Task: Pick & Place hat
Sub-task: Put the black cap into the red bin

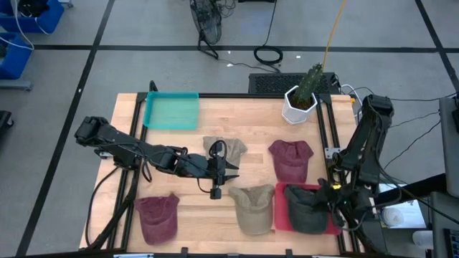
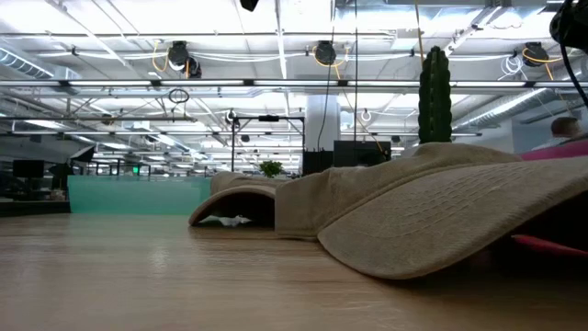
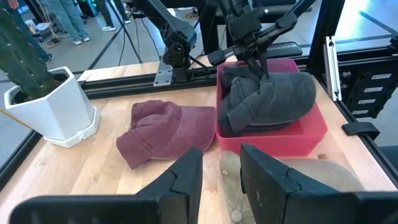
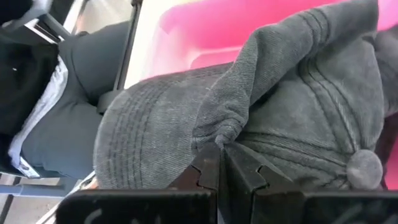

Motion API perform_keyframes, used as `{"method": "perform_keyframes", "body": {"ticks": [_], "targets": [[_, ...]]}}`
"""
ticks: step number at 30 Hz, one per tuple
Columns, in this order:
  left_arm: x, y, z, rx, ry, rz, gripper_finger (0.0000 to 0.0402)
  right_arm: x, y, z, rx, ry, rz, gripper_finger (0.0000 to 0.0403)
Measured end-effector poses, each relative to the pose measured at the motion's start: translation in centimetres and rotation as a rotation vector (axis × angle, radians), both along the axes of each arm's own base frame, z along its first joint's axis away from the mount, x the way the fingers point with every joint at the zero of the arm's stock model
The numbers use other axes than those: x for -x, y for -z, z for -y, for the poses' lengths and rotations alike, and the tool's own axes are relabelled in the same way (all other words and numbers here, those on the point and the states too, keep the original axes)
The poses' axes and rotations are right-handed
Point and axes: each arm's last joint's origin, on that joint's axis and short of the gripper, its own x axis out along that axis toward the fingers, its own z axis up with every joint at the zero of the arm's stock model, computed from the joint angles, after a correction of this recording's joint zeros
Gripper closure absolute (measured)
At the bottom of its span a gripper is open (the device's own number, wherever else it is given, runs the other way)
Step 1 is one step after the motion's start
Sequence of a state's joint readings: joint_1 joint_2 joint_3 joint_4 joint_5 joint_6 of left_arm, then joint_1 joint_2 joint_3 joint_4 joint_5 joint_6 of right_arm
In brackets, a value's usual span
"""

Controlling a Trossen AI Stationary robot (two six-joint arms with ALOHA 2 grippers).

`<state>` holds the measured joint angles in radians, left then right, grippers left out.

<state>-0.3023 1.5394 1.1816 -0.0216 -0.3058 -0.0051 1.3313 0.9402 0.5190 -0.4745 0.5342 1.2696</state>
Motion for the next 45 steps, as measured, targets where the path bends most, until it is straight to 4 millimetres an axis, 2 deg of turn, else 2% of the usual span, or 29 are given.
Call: {"method": "perform_keyframes", "body": {"ticks": [6, 10, 18, 28, 40, 45], "targets": [[0.0, 0.0, 0.0, 0.001, 0.000, 0.003, 0.0289, 0.0, 0.2, -0.3, -0.016, 0.006, -0.034, 0.0396], [0.0, 0.0, 0.0, 0.001, 0.000, 0.003, 0.0289, 0.1, 0.0, -0.2, -0.037, 0.007, -0.042, 0.0377], [0.0, 0.0, 0.0, 0.001, 0.002, 0.003, 0.0289, 0.1, -1.4, 0.4, -0.143, 0.018, 0.021, 0.0331], [-0.1, -0.1, 0.0, 0.005, 0.047, 0.010, 0.0289, 0.1, -2.5, 1.3, -0.201, 0.023, 0.067, 0.0308], [-0.1, -0.1, 0.0, 0.009, 0.047, 0.007, 0.0289, 0.1, -4.9, 2.6, -0.256, 0.022, 0.290, 0.0297], [0.0, 0.0, 0.0, 0.014, 0.044, -0.008, 0.0289, 0.0, -6.6, 3.0, -0.202, -0.003, 0.414, 0.0297]]}}
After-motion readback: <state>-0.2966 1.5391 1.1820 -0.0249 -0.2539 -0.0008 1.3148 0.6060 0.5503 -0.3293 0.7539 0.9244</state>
